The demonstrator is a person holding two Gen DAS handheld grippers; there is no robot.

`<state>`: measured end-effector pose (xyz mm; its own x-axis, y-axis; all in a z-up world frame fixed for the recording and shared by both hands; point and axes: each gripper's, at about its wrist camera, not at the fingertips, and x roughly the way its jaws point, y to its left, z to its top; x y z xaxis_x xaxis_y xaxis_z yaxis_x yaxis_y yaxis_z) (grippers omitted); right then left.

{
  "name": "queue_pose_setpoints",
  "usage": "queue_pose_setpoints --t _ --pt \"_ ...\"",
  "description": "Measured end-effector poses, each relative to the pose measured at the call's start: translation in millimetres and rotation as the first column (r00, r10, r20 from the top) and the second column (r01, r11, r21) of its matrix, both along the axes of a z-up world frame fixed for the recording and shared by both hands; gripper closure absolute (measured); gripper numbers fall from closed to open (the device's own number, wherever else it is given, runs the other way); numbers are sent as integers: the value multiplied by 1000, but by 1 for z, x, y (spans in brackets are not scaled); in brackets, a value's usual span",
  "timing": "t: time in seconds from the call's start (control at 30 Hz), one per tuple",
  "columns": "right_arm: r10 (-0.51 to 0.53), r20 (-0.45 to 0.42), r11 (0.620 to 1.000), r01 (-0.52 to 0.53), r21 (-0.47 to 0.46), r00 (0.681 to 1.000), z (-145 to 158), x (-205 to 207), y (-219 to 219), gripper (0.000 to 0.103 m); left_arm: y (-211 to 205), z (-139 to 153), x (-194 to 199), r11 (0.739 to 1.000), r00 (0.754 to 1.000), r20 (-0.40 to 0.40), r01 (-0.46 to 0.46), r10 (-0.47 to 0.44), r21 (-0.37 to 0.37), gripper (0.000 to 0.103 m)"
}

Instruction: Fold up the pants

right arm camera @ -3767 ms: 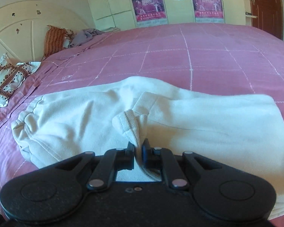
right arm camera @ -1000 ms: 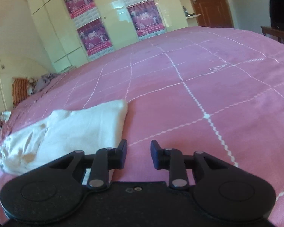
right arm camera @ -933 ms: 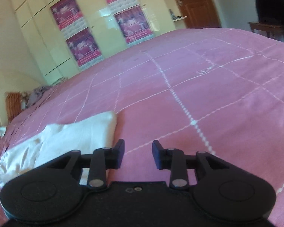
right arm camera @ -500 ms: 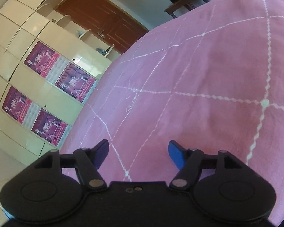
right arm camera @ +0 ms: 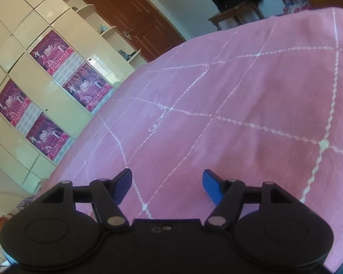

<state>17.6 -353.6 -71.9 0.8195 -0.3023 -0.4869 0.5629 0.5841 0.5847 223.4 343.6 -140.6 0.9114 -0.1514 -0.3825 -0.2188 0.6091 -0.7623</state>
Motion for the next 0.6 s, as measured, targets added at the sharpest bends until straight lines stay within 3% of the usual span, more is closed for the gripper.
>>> queue_pose_setpoints --t 0.13,0.2,0.27,0.33,0.43,0.5,0.6 --pt "-139 -185 962 88 -258 973 12 15 -1 25 -38 66 11 985 990 102 78 -95 155 80" --pt "-233 -283 923 120 -365 930 9 25 -7 25 -63 98 12 960 976 138 132 -170 245 80" --pt "-280 -320 909 143 -392 905 3 30 -16 21 -92 126 16 921 954 153 197 -260 335 80" --pt "-311 -339 915 183 -359 888 -6 31 -25 20 -133 143 31 864 925 137 267 -354 427 80" --pt "-299 -257 933 226 -279 919 -9 18 -34 15 -207 166 48 732 862 72 378 -501 566 80" --pt "-303 -208 938 252 -239 930 -10 5 -37 15 -252 171 61 650 817 16 446 -576 615 80" --pt "-298 -179 943 260 -209 938 -9 -2 -41 14 -306 168 72 558 749 -49 533 -661 636 80"
